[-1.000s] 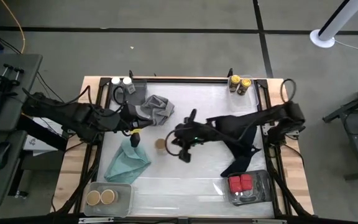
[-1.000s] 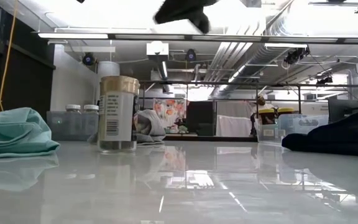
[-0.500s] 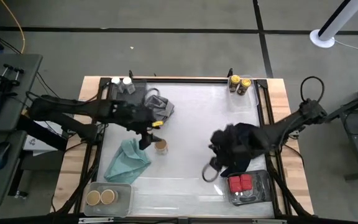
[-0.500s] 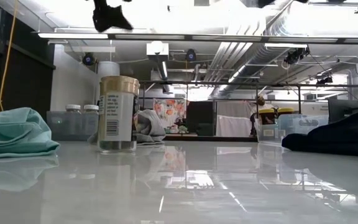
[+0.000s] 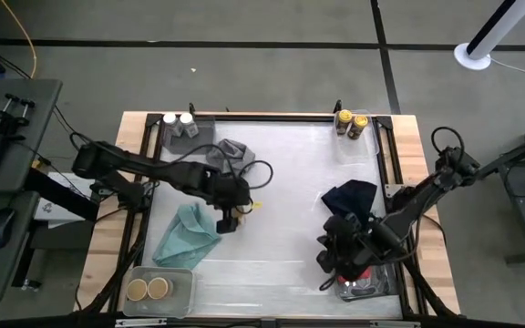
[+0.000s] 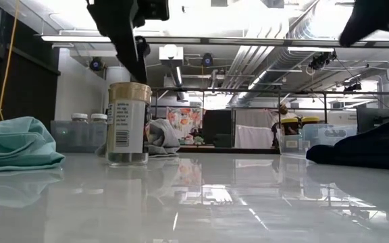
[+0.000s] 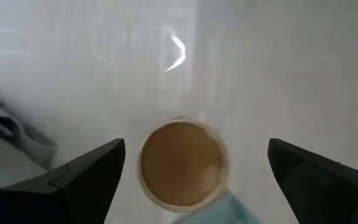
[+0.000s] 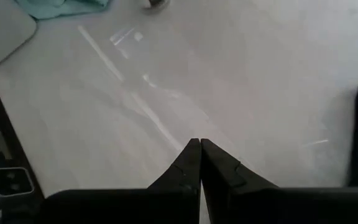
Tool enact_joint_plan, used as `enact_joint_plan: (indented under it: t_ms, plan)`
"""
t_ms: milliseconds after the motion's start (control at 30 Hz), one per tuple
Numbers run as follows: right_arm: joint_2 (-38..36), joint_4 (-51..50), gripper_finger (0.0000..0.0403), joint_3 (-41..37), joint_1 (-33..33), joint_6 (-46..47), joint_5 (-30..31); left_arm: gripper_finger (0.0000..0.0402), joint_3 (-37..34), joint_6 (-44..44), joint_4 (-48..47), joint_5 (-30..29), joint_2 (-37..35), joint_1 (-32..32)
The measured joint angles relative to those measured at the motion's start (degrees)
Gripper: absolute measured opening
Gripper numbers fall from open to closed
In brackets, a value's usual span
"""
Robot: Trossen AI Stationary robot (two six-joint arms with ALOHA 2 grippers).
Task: Sort spices by type
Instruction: Put the brown seasoning bottle into the gray bin
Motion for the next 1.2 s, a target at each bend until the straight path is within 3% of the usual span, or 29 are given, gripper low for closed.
enact_joint_plan:
  t_ms: [133,533,667,800,833,1067,1200]
  plan:
    - [-0.01,2.73,0.0000,-2.63,1.36,2.24,-0.14,0.0382,-0.03,0.90,-1.50,-4.07,1.49,-1.04]
    - [-0.01,6.79,0.0000,-4.85,1.54,0.45,-0.40,0.0380,-0.08,-0.67,-0.70,-5.31,10.19,-1.91]
    - [-0.01,6.78,0.0000,-4.85,1.54,-0.01,-0.32,0.0348,-0.08,-2.09,-0.22,-5.83,10.68,-2.38]
    - [-0.01,6.67,0.0000,-4.85,1.54,-0.98,-0.03,0.0243,0.08,-2.49,-1.09,-7.59,7.56,-3.75]
    - [-0.01,6.57,0.0000,-4.85,1.54,-1.20,0.10,0.0232,0.29,-2.57,-1.54,-7.82,6.33,-4.05]
    - [-0.01,6.53,0.0000,-4.85,1.31,-3.43,1.12,0.0234,4.06,-3.05,-4.85,-5.63,-7.57,-7.34]
    - [-0.01,6.52,0.0000,-4.85,0.93,-4.05,1.39,0.0234,5.04,-5.09,-7.03,-1.14,-13.95,-14.00]
